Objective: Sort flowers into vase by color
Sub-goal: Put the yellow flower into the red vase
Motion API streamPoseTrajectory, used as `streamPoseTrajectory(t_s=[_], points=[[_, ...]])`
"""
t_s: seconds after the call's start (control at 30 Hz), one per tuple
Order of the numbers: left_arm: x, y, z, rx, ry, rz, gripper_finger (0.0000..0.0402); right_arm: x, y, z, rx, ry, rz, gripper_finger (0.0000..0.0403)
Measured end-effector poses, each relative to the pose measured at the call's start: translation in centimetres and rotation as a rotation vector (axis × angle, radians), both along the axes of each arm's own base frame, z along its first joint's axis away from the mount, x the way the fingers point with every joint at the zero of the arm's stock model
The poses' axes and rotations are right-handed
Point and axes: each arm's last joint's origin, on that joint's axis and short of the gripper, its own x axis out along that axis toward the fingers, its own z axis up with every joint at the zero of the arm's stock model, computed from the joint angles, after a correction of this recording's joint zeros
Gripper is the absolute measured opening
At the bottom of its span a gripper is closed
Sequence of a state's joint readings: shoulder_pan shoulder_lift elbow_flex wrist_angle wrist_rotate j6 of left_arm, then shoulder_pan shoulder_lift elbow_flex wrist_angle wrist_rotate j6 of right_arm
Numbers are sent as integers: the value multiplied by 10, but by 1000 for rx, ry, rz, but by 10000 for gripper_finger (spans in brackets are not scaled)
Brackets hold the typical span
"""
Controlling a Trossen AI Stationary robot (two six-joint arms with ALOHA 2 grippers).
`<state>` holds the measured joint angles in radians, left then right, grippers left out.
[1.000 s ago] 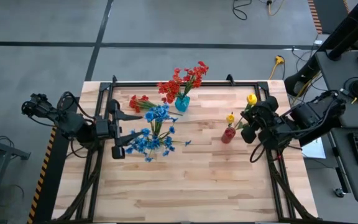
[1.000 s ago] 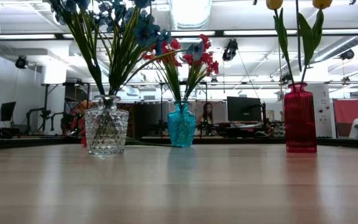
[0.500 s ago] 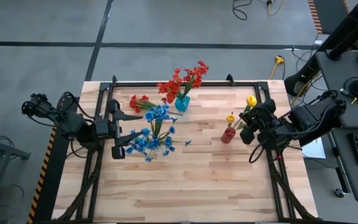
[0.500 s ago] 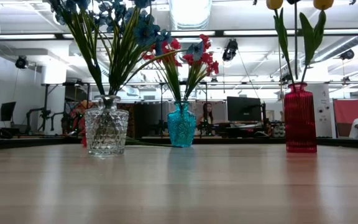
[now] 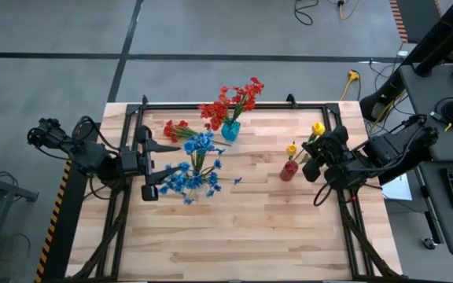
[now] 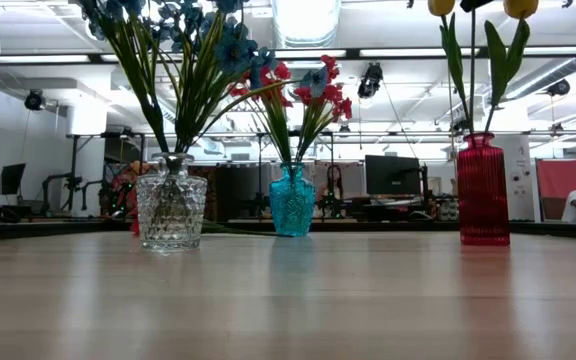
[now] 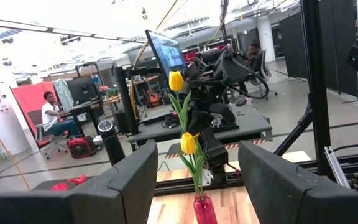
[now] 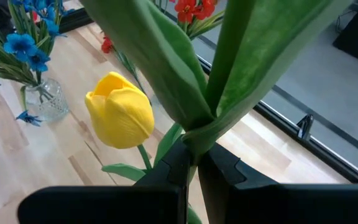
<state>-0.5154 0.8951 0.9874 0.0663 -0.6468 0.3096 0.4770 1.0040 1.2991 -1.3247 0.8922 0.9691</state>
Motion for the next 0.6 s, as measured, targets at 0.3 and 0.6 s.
streamPoseTrajectory(t_s=[0.3, 0.6], points=[[0, 0, 0, 2, 3, 0, 206, 6, 3, -3, -2, 13, -8, 17], [0, 0, 0, 2, 4, 0, 206, 12, 6, -8, -13, 35, -10, 17]])
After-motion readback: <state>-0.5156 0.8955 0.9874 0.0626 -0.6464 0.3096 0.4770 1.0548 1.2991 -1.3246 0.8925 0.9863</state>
